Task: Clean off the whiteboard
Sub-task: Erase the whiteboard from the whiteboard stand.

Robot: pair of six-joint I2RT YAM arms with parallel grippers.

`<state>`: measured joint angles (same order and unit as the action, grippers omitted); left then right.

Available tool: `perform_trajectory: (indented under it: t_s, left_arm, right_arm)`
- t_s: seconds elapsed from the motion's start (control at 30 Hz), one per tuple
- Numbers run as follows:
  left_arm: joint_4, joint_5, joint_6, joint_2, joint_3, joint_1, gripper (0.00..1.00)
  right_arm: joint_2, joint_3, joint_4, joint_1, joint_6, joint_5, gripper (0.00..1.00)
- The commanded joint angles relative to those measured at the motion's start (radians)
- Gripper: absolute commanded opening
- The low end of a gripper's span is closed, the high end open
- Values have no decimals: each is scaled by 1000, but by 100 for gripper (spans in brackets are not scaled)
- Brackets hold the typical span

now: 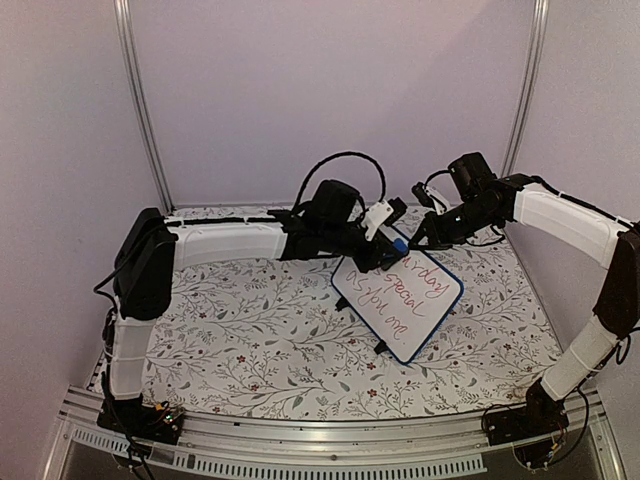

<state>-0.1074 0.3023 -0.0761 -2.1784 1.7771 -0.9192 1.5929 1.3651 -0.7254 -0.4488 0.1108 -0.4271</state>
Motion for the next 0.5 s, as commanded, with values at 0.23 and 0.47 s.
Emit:
perform_trajectory:
  t_s: [0.23, 0.47]
  left_arm:
    - [34, -12, 50, 8, -200, -38, 0]
    - [26, 4, 40, -2, -117, -38, 0]
  right_arm:
    - [8, -12, -14, -50, -40, -137, 0]
    - [13, -9, -12, -50, -39, -139, 0]
